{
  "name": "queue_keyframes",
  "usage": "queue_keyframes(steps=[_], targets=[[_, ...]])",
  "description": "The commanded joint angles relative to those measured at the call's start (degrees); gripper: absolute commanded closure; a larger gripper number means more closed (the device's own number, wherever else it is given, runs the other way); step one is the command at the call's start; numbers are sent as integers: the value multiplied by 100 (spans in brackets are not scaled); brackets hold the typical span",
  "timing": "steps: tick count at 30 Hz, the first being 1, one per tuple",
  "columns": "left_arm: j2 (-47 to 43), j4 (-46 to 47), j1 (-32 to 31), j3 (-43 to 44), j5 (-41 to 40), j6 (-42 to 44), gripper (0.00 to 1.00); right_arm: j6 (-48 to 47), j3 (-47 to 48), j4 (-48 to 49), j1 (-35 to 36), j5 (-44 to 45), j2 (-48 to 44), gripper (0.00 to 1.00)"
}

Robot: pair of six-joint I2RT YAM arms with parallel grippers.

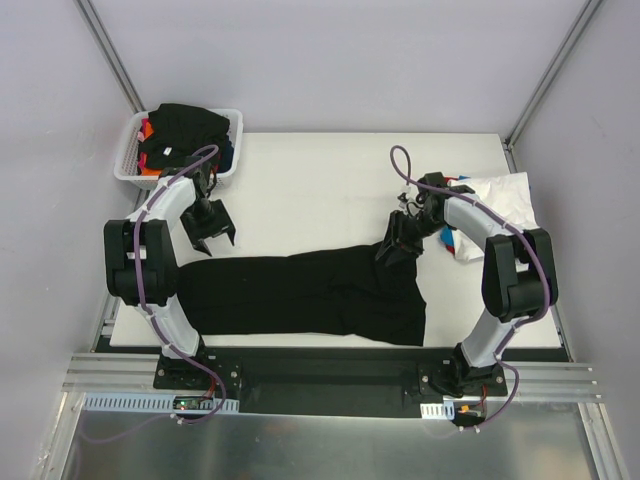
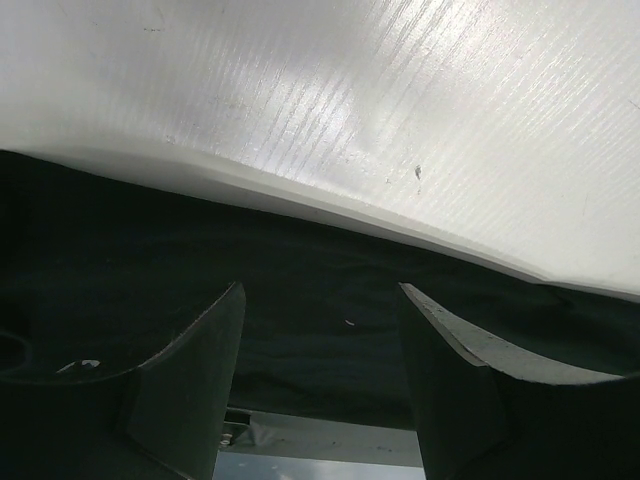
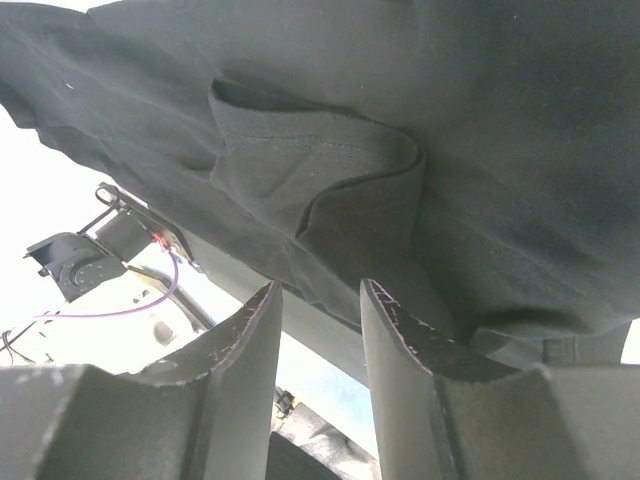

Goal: Fold and stack the t-shirts

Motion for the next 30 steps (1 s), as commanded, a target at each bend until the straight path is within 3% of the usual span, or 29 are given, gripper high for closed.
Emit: queue_keyframes(steps=[1,25,28,30], targets=[[-272,-197,12,-48,-179,79,38,4,24,-2,43,2,100,60],[-378,-241,12,-137,-241,141,38,-322,121,68,26,169,495,61],[-360,-241,21,-102,-250,149,38,-313,130,103,26,213,513,67],[-369,-250,12,-84,-258,158,38,-286,165,95,26,213,513,81]])
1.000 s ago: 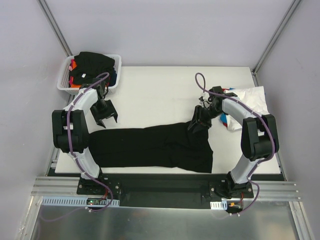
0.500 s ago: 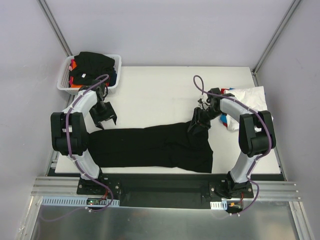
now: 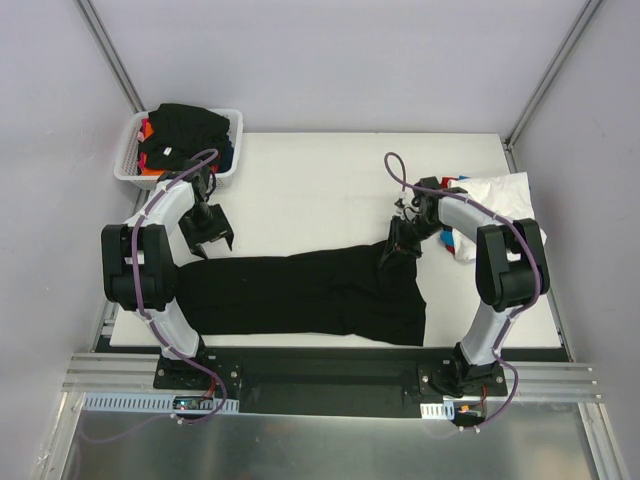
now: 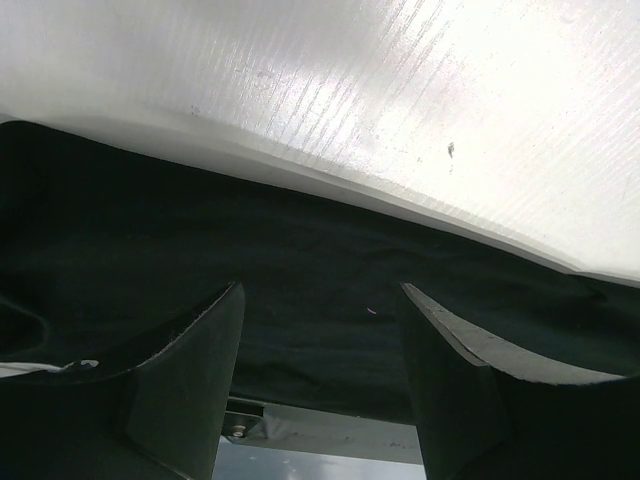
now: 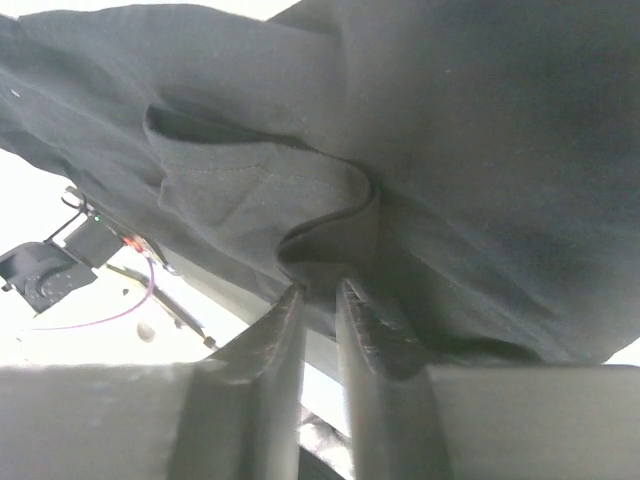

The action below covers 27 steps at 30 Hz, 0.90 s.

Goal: Fold and stack the t-shirts

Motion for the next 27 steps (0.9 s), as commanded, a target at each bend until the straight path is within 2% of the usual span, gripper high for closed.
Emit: queue_keyframes(steps=[1,3,12,19,27], targets=[[-141,-184,12,161,-136,101,37,-31,189,-10,17,60,-18,85],[-142,-193,12,143,-127,101,37,39,285,-62,17,77,-132,88],[262,-175,12,432,118,-57,37,189,418,-871,87,77,-1177,87],[447,-140,12,627,242,-101,38,119,-109,-1766,166,209,-2099,87],[333,44,3,249,242,-171,38,101,-768,-2435,184,332,-3041,86]])
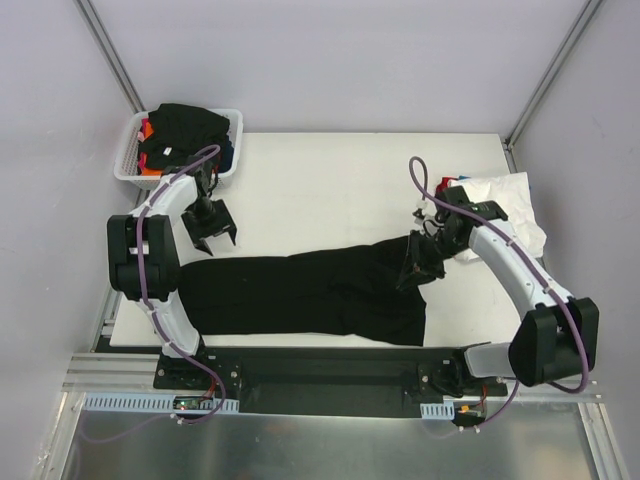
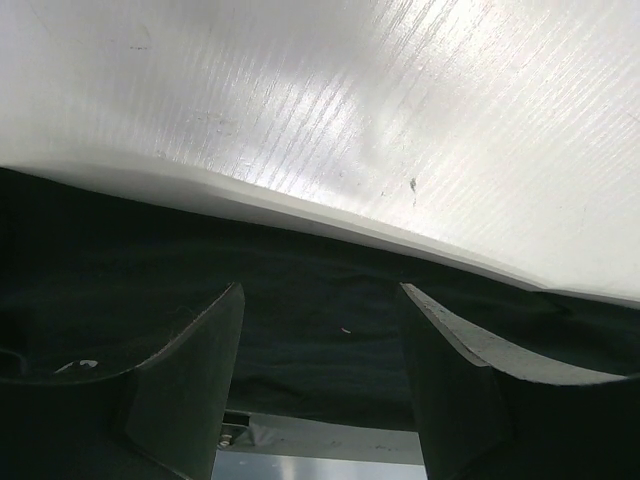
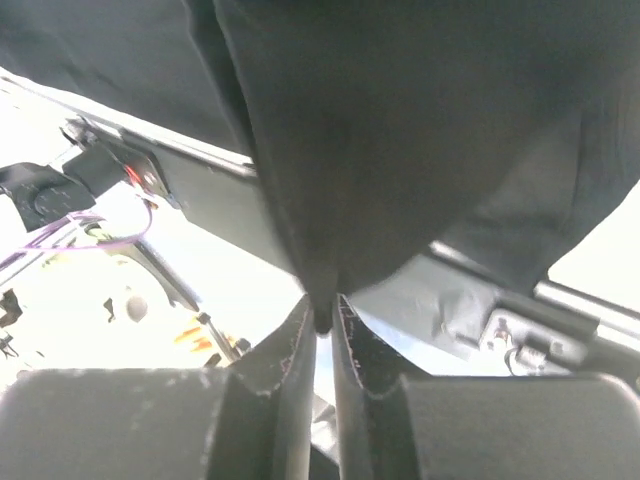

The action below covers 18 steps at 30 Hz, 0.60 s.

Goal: Fold and stack the t-shirts

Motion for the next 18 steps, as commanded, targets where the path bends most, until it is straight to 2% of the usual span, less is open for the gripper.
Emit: queue_keyframes(steps=[1,12,16,18], targets=[[-156,66,3,-197,74,-165,37,-19,-290,-713,31,122,-593,86],[-850,93,12,-750,73,-261,38,-45,-1687,-934,31,184,-1876,85],[-1079,40,-129,-1006,3,-139,38,-1,-2031,-679,31,438,-2036,68],[-1211,23,-137,-1076,56,-165,38,-54,-2057,-391,31,535,-1870,63]])
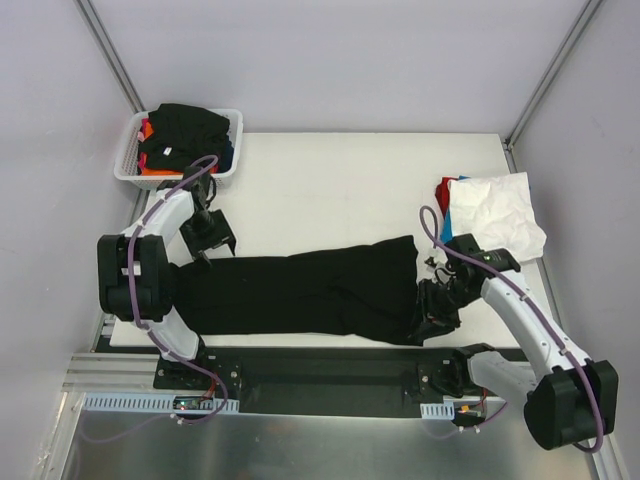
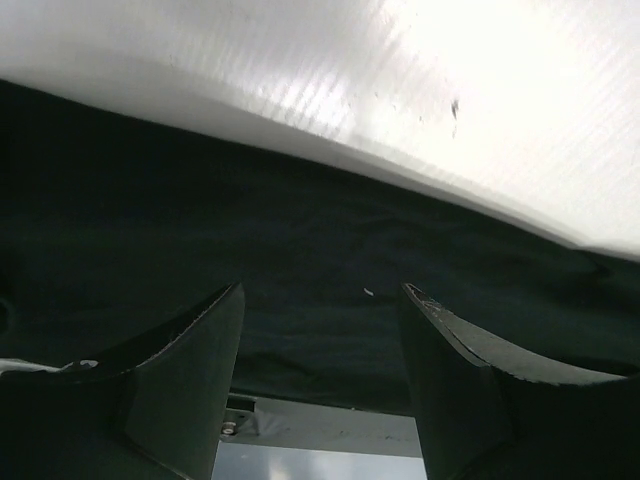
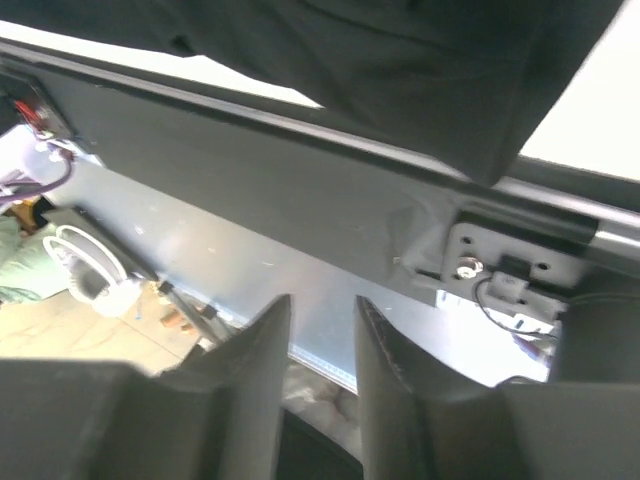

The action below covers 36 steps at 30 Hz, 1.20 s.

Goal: Fold and stack the t-shirts

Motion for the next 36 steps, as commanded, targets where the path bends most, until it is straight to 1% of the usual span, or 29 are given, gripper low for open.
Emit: queue_keyframes(steps=[1,3,4,6,10,11,14,15,16,21,23,29,36], targets=[[-398,-159,-100,-174,99,-60,38,-45,-25,446,33,277,353,59],[-477,-168,-109,-130,126,-86,37,-54,203,744,25,330,618,58],[-486,-168,-126,-95,144,-104,37,-63,317,815,25,356,915,58],[-469,-194,-127,37,170,-113,37,-63,746,1017,25,348,1215,58],[-329,-299,-135,432,153,-43,37,-124,1258,1325,25,251,2067,58],[-302,-343,-135,494,127,-34,37,-133,1346,1465,25,173,2443,58],[-170,-431,-135,731,109,10,37,-160,1785,1712,25,-55,2981,60],[-135,-457,-135,793,144,28,37,-177,1908,1756,25,-109,3340,60],[-74,-475,-135,898,144,28,37,-195,2127,1791,33,-162,3500,61],[-3,-511,-170,873,276,-25,37,-335,2725,1976,77,-469,4493,62],[32,-510,-214,767,328,-86,37,-518,2997,2046,103,-601,4705,62],[-56,-396,-495,460,373,-165,37,-520,3429,2441,139,-978,5276,62],[-126,-387,-522,327,390,-139,37,-423,3904,2644,297,-1208,5769,62]])
